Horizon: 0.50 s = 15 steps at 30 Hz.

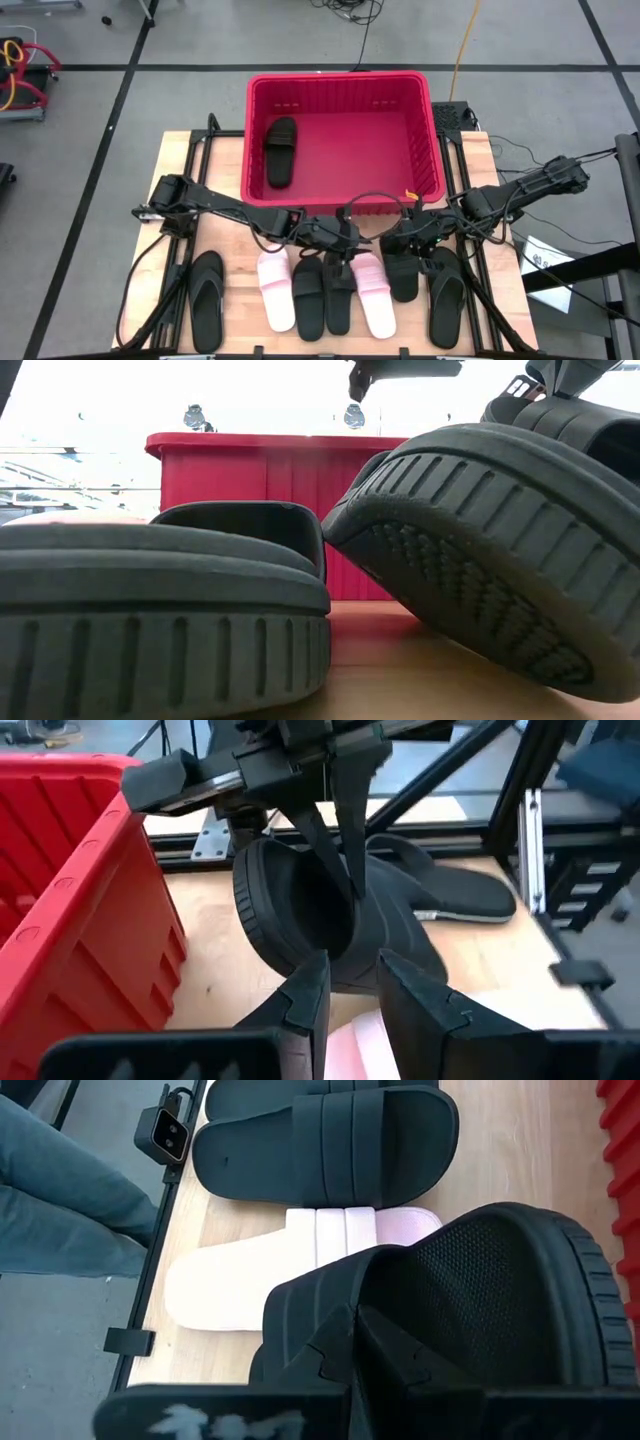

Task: Pick and place slides into bin
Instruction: Put the black slide into the red container

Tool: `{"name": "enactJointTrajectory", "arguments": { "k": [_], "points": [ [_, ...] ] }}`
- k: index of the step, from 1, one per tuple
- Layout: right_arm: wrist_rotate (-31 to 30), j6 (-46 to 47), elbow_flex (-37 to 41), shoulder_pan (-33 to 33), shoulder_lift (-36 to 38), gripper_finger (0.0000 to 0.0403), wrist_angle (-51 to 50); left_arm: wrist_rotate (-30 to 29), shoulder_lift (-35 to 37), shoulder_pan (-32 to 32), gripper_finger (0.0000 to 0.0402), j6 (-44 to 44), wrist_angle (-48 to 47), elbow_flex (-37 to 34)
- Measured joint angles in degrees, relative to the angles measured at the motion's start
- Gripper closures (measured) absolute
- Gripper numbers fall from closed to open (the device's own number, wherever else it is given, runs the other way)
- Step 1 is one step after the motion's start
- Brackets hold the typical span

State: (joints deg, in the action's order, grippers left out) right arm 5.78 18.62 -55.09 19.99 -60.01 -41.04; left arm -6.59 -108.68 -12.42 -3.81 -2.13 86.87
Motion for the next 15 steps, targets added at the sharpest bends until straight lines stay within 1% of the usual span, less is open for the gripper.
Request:
{"name": "enactJointTrajectory", "arguments": {
  "k": [6,11,13,15],
  "points": [
    [0.0,-0.49,0.02,0.02,0.02,0.0403,0.02,0.73,0.0,0.02,0.0316,-1.22,1.39,0.0],
    [0.0,-0.49,0.02,0.01,0.01,0.0403,0.03,0.55,-0.02,-0.34,0.0315,3.49,0.63,0.0],
    [0.0,-0.49,0.02,0.02,0.02,0.0403,0.03,0.48,-0.01,-0.46,0.0308,3.7,0.87,0.0],
    [0.0,-0.49,0.02,0.02,0.02,0.0403,0.07,-1.1,-0.02,-0.46,0.0295,3.25,0.63,0.0]
  ]
}}
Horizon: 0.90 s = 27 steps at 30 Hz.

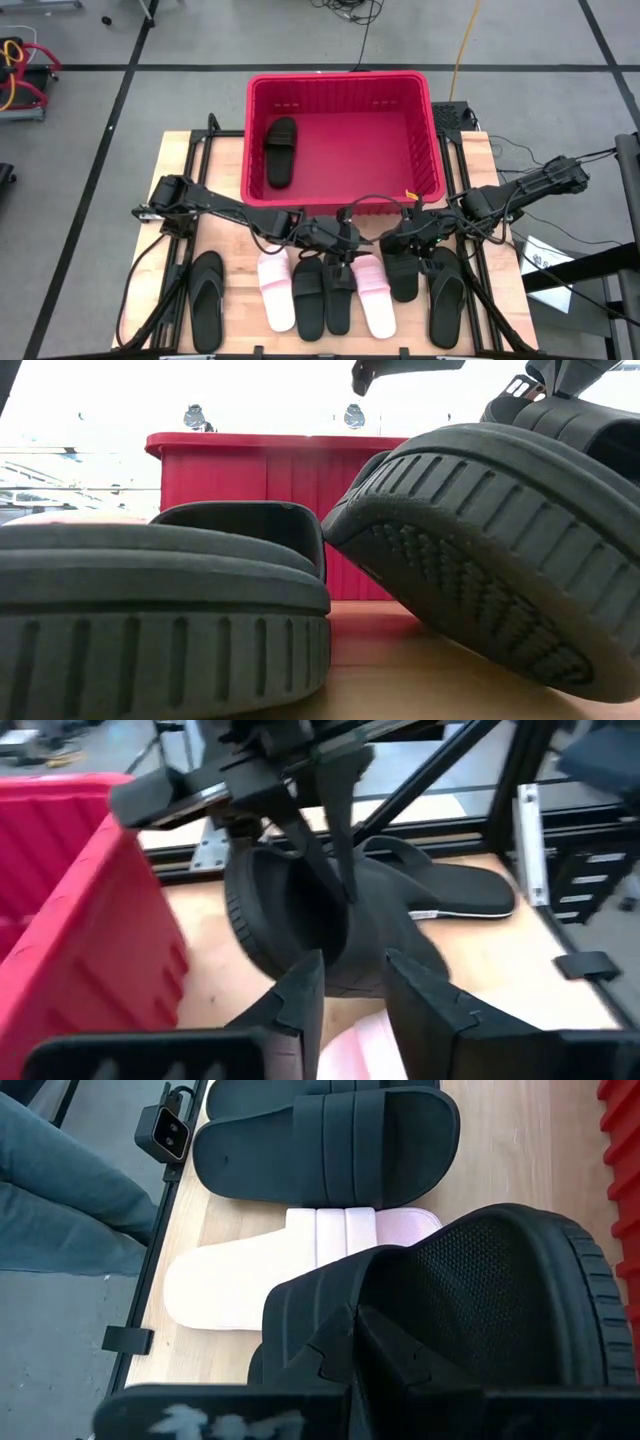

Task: Pick and place slides into bin
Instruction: Put the black slide into the red container

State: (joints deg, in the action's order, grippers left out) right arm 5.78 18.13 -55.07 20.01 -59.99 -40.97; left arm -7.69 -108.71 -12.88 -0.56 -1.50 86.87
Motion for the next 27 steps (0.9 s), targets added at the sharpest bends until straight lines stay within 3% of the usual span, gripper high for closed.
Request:
{"name": "enactJointTrajectory", "arguments": {
  "k": [4,11,22,27],
  "points": [
    [0.09,0.0,0.02,0.0,-0.02,0.0403,0.72,-6.7,0.02,-0.11,0.0258,-0.73,-0.23,0.0],
    [0.33,-1.41,0.07,0.0,-0.02,0.0403,2.95,-7.37,-0.46,-0.14,0.0215,-7.57,-0.21,0.0],
    [0.28,-3.04,0.07,0.0,-0.06,0.0403,5.69,-6.97,-3.56,0.24,0.0206,-21.18,1.39,-0.01],
    [0.26,-3.87,0.07,0.0,-0.04,0.0403,6.03,-5.81,-3.85,0.55,0.0206,-22.65,2.45,-0.02]
  ]
}}
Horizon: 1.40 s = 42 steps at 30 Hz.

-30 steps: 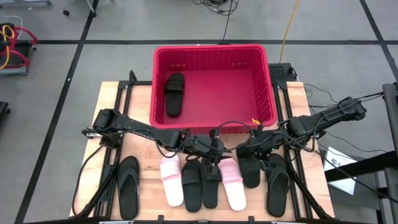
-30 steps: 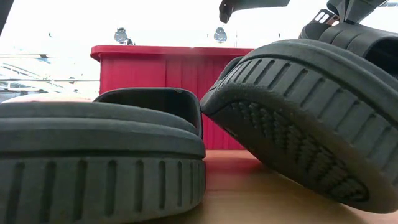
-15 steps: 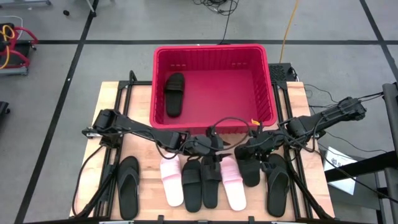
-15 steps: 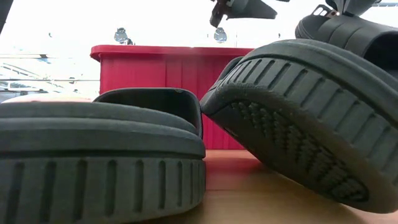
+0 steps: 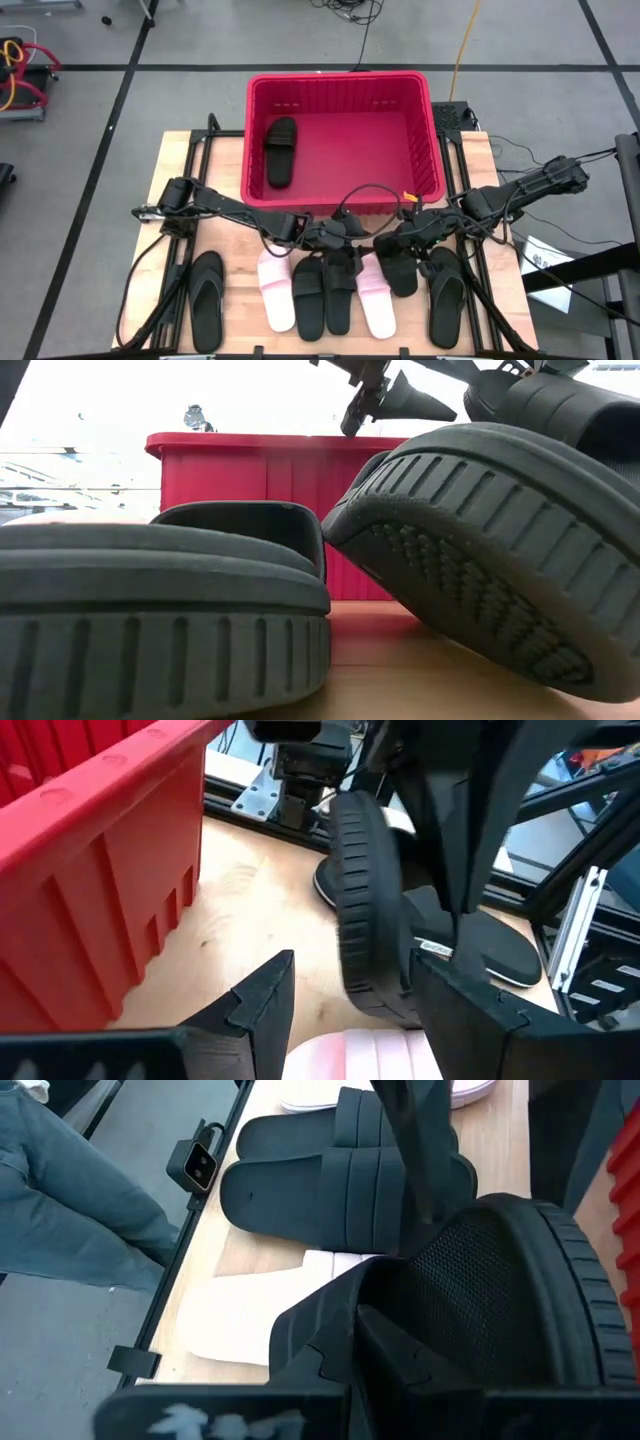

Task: Pick and place slides into bin
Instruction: Put the black slide into the red container

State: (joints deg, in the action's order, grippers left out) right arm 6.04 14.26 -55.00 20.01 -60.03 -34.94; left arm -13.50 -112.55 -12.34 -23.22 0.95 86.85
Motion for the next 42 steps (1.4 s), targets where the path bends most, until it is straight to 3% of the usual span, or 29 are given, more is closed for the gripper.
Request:
{"name": "enactJointTrajectory", "arguments": {
  "k": [11,23,27,33,42],
  "points": [
    [-0.01,-0.46,0.0,0.0,0.0,0.0403,0.0,0.07,-0.11,0.17,0.0206,-3.08,6.32,0.0],
    [-0.04,-0.46,-0.02,0.02,0.02,0.0403,0.02,0.75,-2.4,0.7,0.021,-3.08,6.71,0.0],
    [-0.04,-0.46,-0.02,0.02,0.02,0.0403,0.04,1.06,-2.49,0.78,0.0252,-1.24,6.54,0.0],
    [-0.06,-0.83,-0.02,0.02,0.02,0.0403,0.26,1.44,-2.49,0.81,0.0375,0.68,6.5,0.0],
    [0.02,1.85,-0.13,0.0,0.05,0.0384,0.76,3.41,-2.49,1.11,0.0384,1.51,6.39,0.0]
  ]
}}
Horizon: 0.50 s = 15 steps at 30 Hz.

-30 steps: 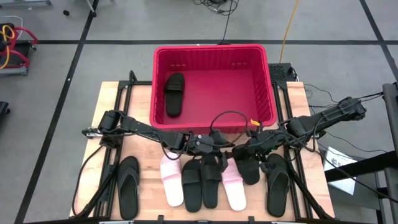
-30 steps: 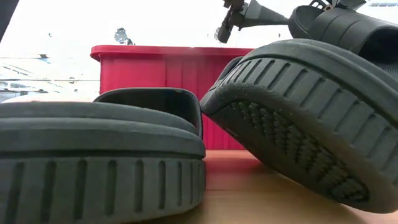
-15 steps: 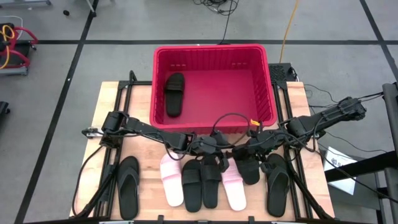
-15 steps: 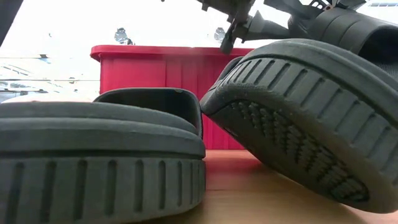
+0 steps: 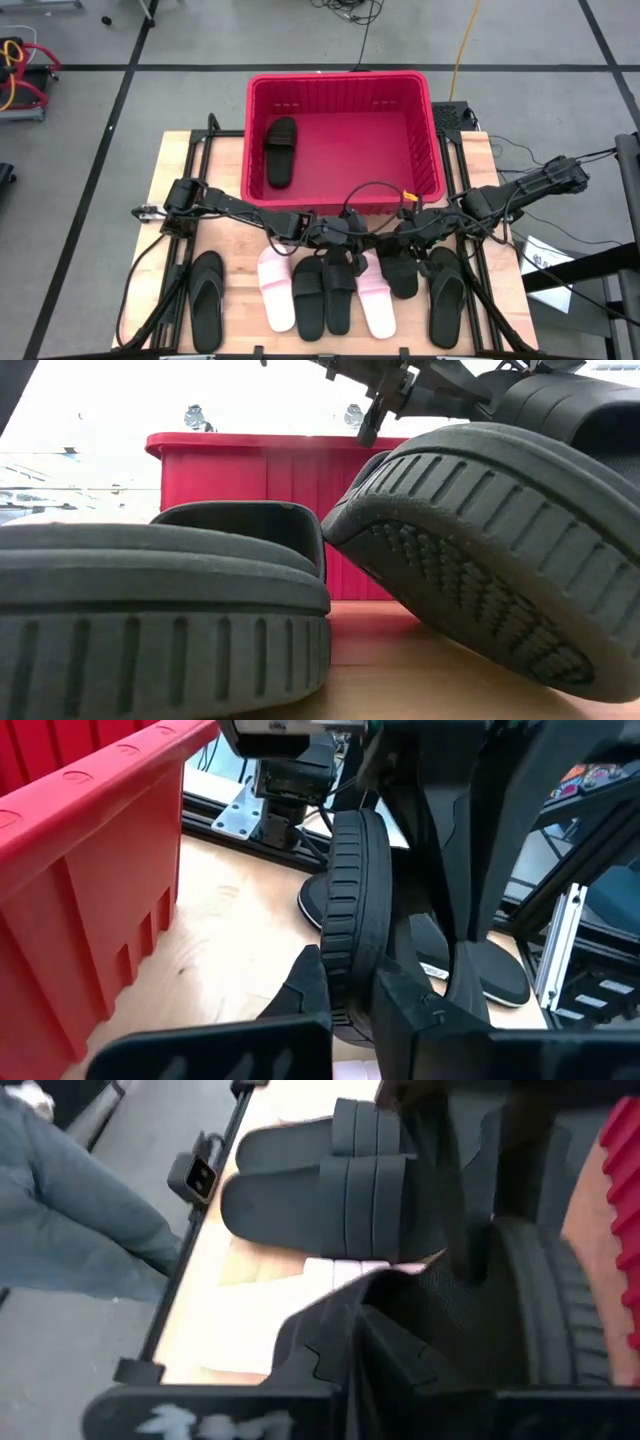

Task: Pick and place slides into bin
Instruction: Put the black slide into the red container

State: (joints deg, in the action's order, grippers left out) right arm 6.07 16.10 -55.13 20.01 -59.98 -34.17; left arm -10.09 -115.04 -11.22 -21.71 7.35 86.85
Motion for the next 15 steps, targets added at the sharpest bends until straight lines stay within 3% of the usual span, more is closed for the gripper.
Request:
{"name": "enactJointTrajectory", "arguments": {
  "k": [11,15],
  "points": [
    [2.67,2.38,-0.09,-0.01,1.42,0.0283,3.28,0.15,0.58,-0.02,0.0385,0.21,-0.84,0.0],
    [3.43,6.25,-0.09,0.0,3.72,0.027,8.31,0.13,3.16,-0.04,0.0385,0.42,-2.9,-0.02]
  ]
}}
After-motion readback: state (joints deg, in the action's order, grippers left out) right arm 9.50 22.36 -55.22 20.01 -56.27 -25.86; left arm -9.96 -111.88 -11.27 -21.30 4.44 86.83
